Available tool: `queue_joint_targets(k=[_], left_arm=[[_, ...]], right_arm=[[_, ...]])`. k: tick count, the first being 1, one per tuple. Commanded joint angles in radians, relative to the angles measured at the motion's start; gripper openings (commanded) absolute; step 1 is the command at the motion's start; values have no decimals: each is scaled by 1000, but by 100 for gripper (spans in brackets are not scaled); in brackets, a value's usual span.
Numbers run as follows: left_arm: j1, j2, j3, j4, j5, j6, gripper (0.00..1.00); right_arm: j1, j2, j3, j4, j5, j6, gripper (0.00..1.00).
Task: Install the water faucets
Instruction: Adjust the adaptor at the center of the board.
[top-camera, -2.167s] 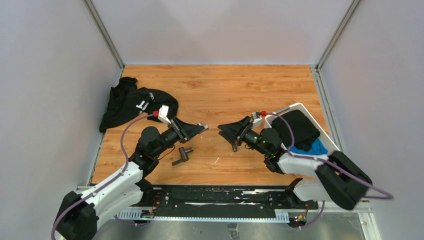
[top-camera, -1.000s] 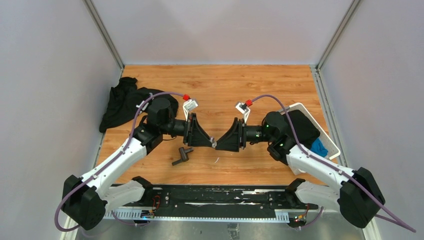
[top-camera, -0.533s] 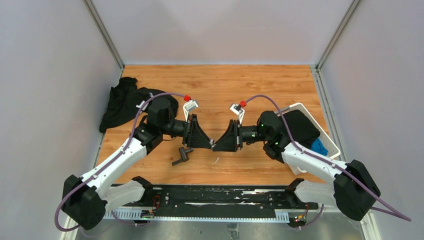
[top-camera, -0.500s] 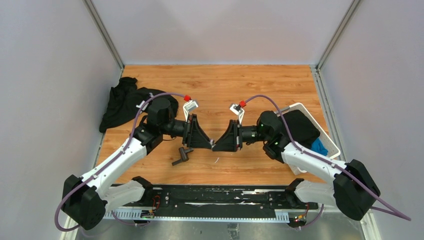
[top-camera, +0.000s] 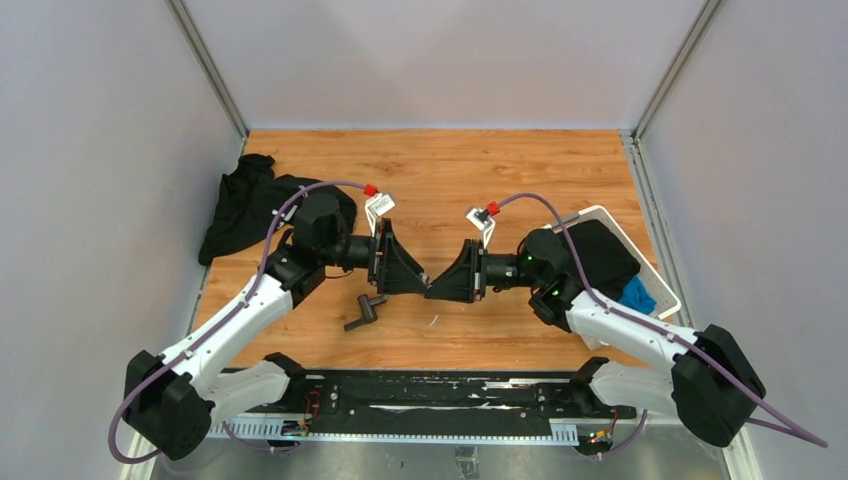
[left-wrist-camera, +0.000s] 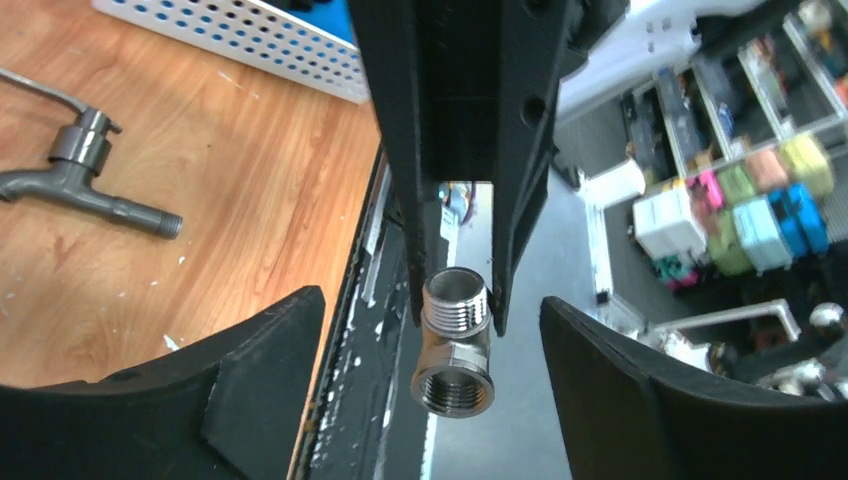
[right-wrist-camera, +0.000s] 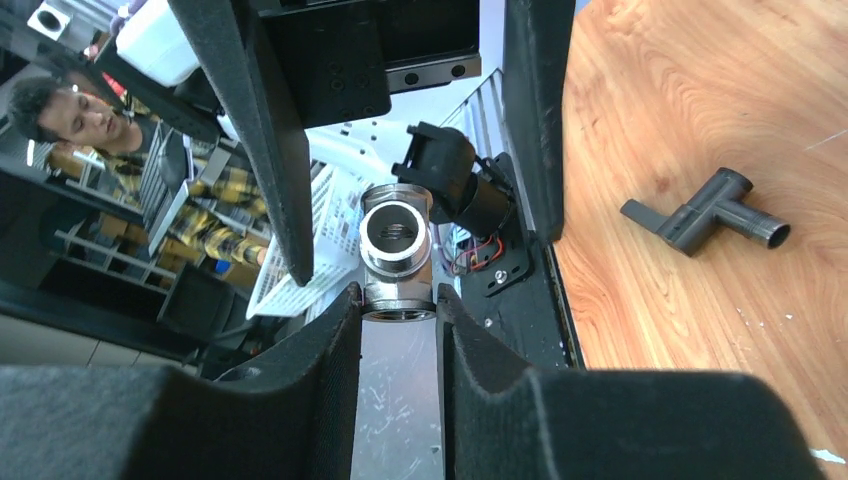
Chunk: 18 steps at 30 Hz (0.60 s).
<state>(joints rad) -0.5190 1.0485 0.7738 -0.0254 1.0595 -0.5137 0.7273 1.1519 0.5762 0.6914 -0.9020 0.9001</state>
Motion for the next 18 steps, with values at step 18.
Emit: queue_joint_targets(k=[18], left_arm=[[-116, -335, -365, 481, -836, -480, 100]], right_arm=[[29, -87, -183, 367, 544, 222, 0]])
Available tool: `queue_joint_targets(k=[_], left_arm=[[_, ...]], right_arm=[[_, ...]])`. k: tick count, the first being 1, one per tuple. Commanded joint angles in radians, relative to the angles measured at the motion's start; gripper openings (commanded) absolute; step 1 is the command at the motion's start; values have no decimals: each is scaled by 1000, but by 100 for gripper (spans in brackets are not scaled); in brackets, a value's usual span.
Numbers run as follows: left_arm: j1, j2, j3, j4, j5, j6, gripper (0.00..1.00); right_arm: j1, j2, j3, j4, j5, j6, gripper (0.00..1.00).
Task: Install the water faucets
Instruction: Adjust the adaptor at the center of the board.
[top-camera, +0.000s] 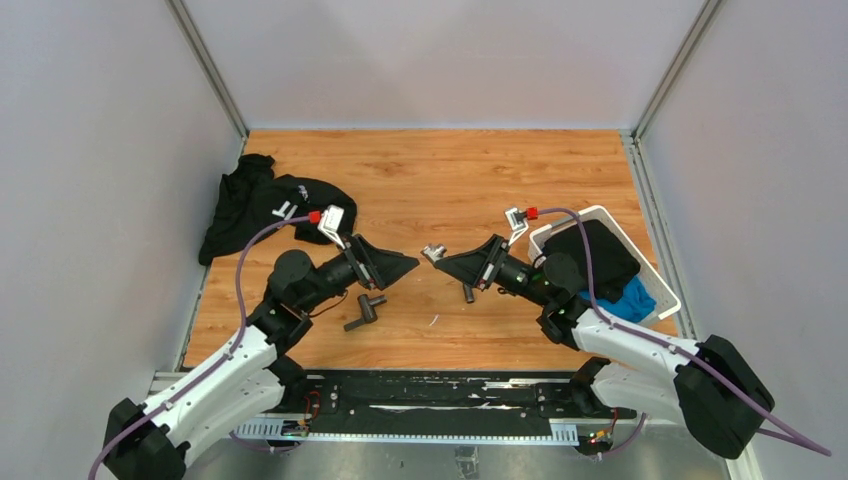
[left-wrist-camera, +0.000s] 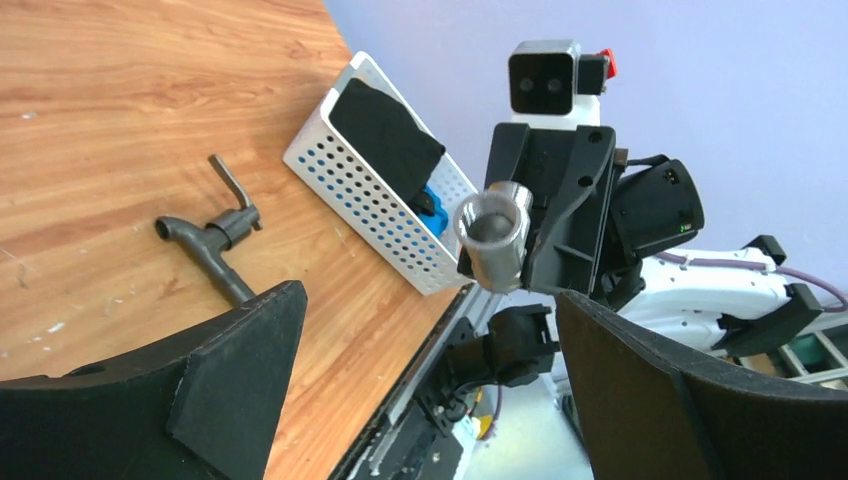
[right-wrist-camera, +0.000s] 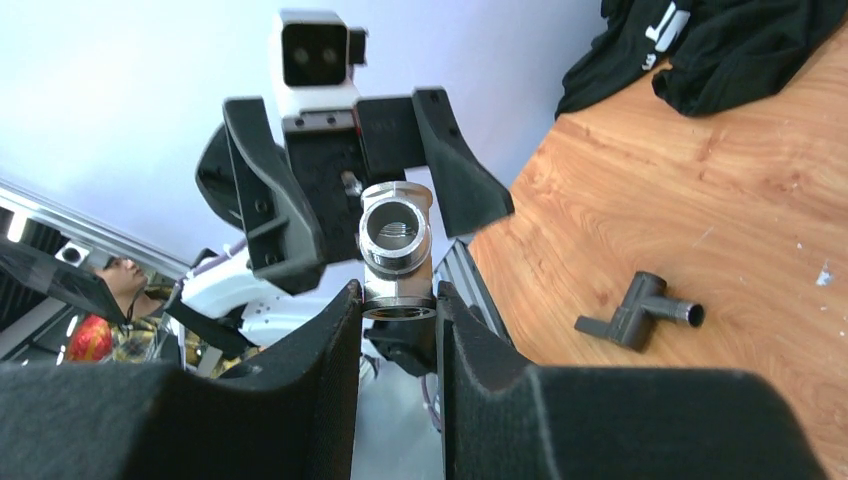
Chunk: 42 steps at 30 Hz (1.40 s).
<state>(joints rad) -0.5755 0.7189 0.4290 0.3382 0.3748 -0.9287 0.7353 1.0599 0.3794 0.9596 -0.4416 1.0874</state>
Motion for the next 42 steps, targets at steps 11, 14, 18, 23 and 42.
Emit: queue_joint_targets(k=[11, 14, 18, 23, 42], left_arm=[[-189, 42, -117, 404, -347, -64, 99], [-222, 75, -112, 449, -371, -25, 98], [-228, 124, -103, 499, -367, -26, 97], [-228, 205, -114, 635, -358, -83, 90], [-231, 230, -115, 672, -381, -108, 54]], right_arm=[[38, 77, 49, 166, 98, 78, 0], [44, 92, 55, 177, 103, 86, 0], [50, 115, 59, 210, 100, 105, 0], [57, 142, 68, 233, 92, 121, 0], [61, 160, 88, 243, 78, 128, 0]])
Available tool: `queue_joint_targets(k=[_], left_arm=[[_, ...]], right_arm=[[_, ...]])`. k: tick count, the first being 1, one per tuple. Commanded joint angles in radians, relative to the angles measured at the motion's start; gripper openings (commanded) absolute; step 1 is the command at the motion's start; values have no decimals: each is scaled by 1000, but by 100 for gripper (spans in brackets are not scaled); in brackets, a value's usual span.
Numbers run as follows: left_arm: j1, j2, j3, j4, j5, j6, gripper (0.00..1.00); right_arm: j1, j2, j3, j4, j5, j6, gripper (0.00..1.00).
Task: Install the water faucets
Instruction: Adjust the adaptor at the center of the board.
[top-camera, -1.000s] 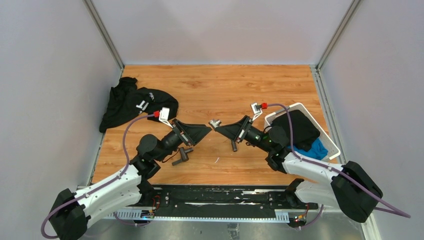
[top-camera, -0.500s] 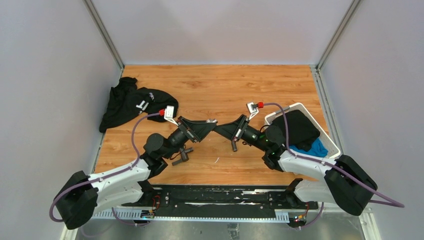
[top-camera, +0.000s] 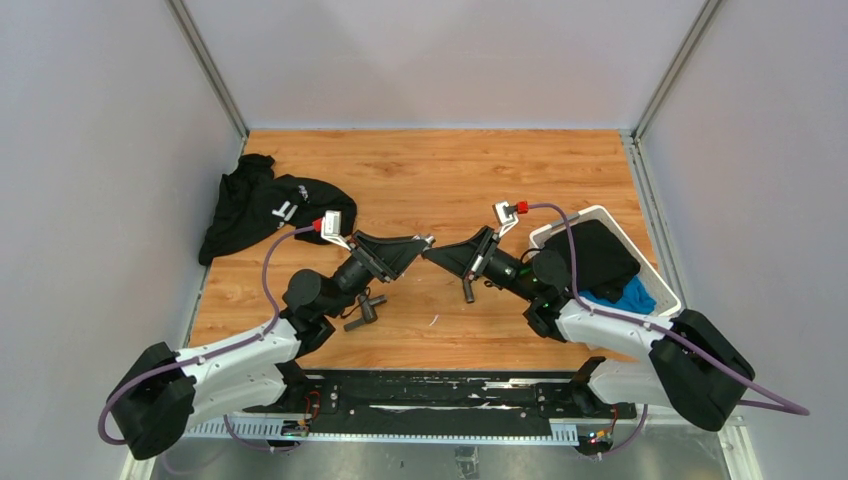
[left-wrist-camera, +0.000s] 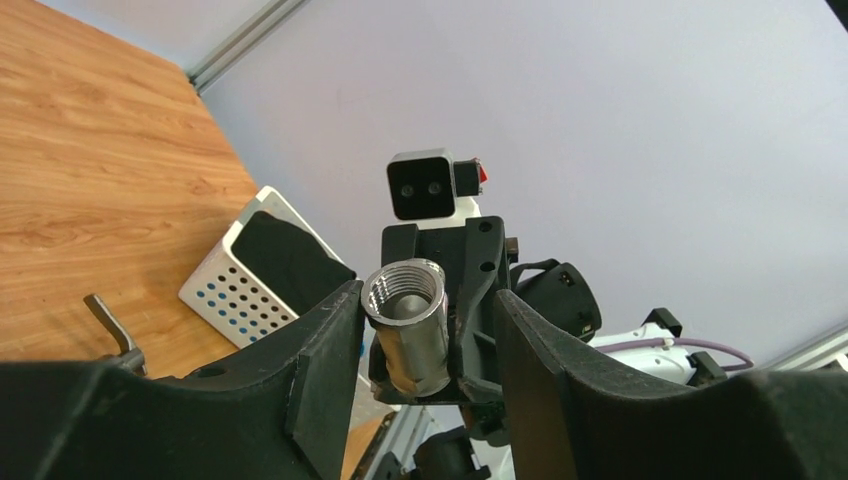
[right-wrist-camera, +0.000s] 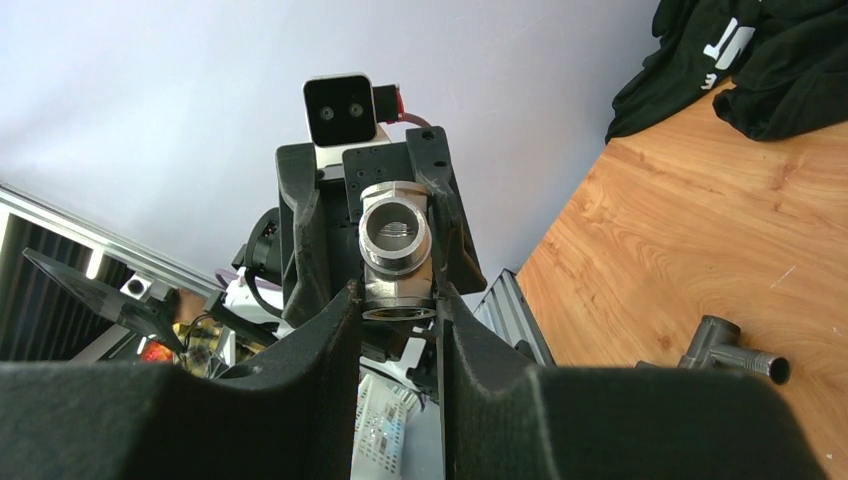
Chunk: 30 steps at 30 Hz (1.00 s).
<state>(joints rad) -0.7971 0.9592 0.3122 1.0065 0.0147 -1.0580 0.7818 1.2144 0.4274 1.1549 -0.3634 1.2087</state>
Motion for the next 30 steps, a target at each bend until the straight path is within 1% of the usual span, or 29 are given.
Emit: queue_joint_targets(k=[1, 5, 12, 23, 28, 30], left_arm=[[-10, -8, 6, 2, -21, 21, 54], [-10, 4, 13, 1, 0, 20, 49], [-10, 20, 22, 9, 16, 18, 44], [-10, 34, 24, 11, 15, 12, 46], [-10, 23, 8, 11, -11, 8, 39], [-10, 18, 2, 10, -12, 8, 38]], right_arm=[[15, 9, 40, 50, -2, 8, 0], [14, 14, 42, 56, -3, 13, 0], [19, 19, 50, 50, -11, 13, 0], [22, 23, 60, 39, -26, 13, 0], [22, 20, 53, 37, -23, 15, 0], [22, 23, 51, 39, -26, 19, 0]])
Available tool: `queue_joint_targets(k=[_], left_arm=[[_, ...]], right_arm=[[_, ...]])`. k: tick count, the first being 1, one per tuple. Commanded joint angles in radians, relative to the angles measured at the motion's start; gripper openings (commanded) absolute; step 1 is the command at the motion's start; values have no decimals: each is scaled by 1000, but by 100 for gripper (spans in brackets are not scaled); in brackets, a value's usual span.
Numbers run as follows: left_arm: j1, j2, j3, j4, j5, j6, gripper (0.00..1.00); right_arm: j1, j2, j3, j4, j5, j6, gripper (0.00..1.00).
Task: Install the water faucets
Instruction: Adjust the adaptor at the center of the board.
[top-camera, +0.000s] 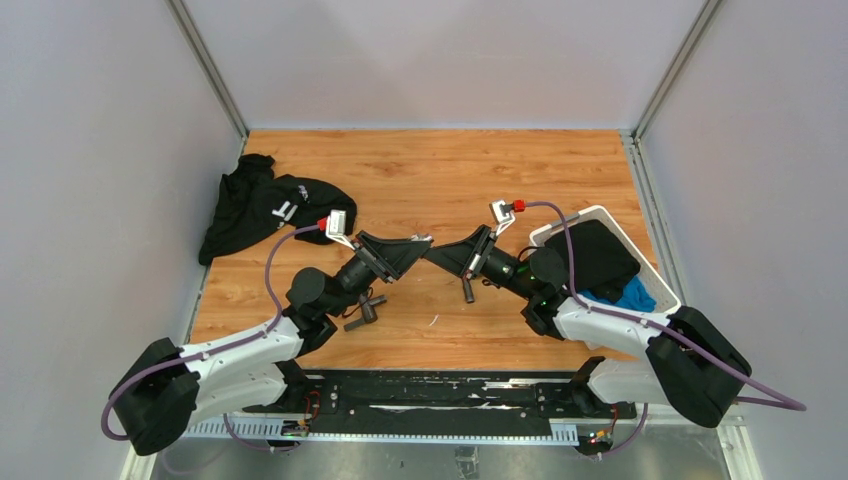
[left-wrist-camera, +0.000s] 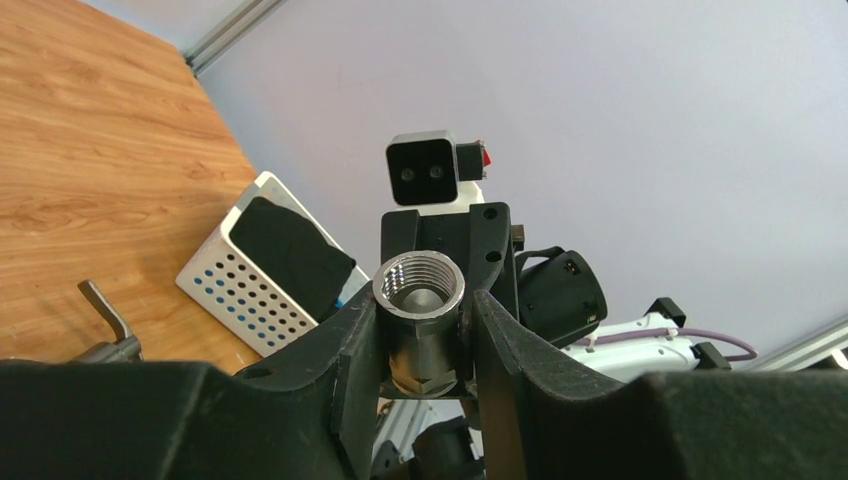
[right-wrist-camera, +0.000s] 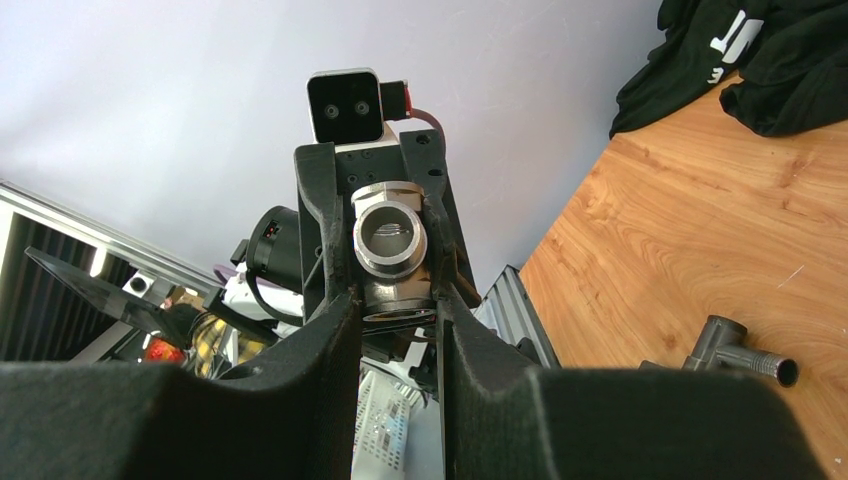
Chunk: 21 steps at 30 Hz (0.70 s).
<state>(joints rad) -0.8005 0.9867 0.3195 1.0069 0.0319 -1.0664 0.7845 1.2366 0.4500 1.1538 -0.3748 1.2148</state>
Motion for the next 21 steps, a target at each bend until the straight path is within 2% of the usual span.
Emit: queue_joint_targets(k=[1, 10, 17, 21], left_arm=[[-6, -12, -7, 8, -29, 18, 38], [-6, -25, 1, -9, -49, 27, 42], [-6, -42, -14, -13, -71, 16, 53], [-6, -37, -11, -14, -72, 12, 45]], right_arm=[[19, 1, 27, 40, -16, 14, 0], [22, 18, 18, 69, -23, 33, 0], [22, 14, 8, 73, -21, 35, 0], [23, 12, 5, 71, -21, 34, 0]])
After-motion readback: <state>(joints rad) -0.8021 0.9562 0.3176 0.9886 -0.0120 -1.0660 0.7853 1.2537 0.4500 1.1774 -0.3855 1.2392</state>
